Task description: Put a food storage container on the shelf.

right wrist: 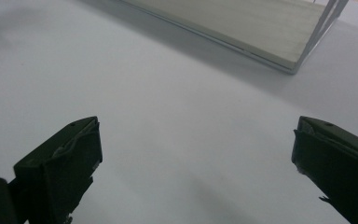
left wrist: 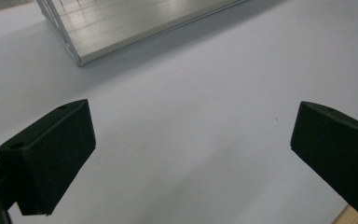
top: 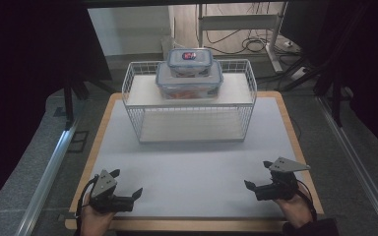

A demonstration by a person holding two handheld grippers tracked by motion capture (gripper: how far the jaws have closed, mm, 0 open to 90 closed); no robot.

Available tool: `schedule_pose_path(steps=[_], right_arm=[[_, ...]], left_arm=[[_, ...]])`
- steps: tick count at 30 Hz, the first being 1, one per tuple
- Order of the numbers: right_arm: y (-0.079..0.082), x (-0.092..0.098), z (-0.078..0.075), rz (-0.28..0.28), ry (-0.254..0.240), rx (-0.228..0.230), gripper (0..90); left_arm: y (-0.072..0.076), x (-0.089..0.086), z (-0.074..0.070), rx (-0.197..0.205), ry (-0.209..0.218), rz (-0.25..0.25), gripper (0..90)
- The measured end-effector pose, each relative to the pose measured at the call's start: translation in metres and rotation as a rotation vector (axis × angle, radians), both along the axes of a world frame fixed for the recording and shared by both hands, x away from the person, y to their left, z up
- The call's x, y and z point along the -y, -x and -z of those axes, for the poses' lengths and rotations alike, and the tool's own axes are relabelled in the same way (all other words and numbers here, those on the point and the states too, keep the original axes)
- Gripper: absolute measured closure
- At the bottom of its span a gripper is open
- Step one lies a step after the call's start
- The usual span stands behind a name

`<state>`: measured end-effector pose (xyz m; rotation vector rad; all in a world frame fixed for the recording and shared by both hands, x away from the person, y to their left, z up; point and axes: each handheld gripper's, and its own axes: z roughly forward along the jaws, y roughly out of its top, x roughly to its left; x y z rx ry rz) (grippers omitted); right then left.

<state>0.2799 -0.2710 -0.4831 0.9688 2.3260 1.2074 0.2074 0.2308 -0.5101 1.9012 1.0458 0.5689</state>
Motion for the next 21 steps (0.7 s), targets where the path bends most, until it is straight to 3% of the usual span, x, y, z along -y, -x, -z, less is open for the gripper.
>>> schedule_pose_path(steps=[15, 21], right_arm=[[0.007, 0.004, 0.018, 0.004, 0.036, -0.076, 1.2], [0.006, 0.005, 0.022, 0.001, 0.036, -0.100, 1.2]], left_arm=[[-0.004, -0.001, 0.014, -0.124, -0.032, 0.013, 0.0], [-0.005, -0.001, 0.016, -0.148, -0.032, 0.011, 0.0]])
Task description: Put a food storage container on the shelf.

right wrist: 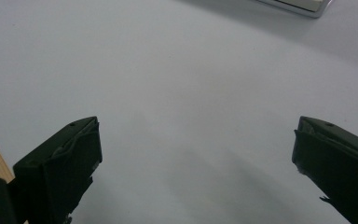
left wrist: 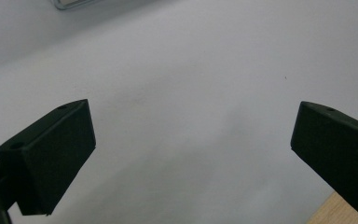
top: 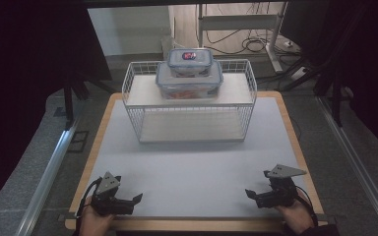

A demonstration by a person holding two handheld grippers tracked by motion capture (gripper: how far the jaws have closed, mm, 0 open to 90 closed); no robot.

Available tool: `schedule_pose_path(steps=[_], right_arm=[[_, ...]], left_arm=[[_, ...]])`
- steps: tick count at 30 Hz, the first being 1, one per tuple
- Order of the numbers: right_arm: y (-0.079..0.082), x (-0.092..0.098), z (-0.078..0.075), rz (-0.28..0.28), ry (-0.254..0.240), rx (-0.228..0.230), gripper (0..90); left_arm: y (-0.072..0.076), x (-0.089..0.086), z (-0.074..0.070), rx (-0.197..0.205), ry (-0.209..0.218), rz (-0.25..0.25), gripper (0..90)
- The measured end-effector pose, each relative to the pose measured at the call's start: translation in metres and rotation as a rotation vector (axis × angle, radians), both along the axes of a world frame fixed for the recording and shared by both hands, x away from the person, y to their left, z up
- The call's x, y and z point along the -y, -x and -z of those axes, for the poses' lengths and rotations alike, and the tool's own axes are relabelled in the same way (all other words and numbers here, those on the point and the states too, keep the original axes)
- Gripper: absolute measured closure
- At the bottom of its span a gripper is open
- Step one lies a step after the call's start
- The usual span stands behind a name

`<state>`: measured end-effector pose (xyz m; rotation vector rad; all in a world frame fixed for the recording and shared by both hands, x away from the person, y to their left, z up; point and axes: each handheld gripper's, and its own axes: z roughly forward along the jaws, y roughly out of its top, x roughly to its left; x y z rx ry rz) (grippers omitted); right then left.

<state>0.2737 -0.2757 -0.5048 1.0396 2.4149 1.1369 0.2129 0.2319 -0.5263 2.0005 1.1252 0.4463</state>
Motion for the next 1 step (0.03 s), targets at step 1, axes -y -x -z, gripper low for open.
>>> schedule_pose_path(steps=[1], right_arm=[[0.0000, 0.0001, -0.0003, -0.001, 0.003, 0.001, 1.2]], left_arm=[[-0.0002, 0.0002, 0.0000, 0.000, -0.001, 0.000, 0.0]])
